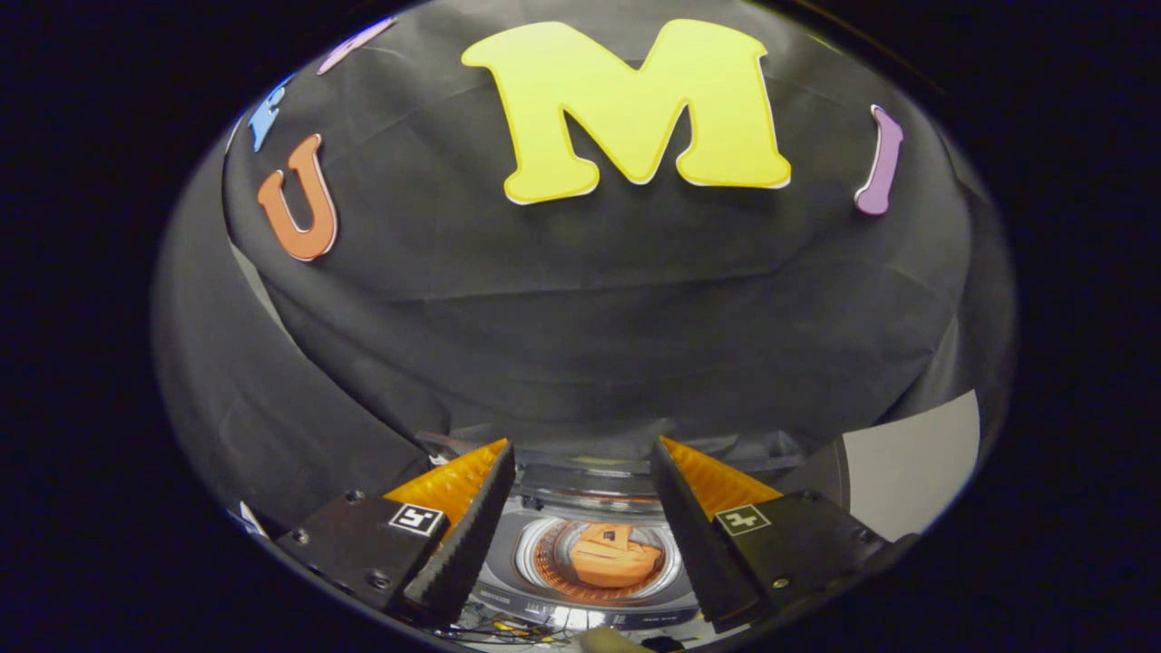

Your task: Put the clothes into the washing machine and then close the washing machine lid.

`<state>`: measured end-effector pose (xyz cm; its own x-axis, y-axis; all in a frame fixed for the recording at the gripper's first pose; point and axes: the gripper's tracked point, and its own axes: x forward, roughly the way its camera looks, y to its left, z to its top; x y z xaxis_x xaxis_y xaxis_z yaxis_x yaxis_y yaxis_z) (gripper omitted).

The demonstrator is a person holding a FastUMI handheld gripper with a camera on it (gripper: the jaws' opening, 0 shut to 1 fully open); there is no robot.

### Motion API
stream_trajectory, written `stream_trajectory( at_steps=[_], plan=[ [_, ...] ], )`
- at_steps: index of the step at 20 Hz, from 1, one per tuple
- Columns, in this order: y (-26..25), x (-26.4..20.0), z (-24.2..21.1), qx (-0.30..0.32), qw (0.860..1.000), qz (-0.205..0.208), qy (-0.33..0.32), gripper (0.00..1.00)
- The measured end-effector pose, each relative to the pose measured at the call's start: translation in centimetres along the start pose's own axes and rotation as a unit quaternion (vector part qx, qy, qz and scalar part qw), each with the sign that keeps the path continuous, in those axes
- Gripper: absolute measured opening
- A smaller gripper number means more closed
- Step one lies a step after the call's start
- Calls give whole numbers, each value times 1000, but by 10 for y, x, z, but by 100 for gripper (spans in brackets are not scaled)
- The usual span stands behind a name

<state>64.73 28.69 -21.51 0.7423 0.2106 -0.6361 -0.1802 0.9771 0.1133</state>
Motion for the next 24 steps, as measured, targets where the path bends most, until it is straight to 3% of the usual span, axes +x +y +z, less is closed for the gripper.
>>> stream_trajectory(
  at_steps=[14,24],
  plan=[
    [-8,102,20,12,996,-59,61,94],
    [-18,130,-23,13,990,-85,111,94]
  ],
)
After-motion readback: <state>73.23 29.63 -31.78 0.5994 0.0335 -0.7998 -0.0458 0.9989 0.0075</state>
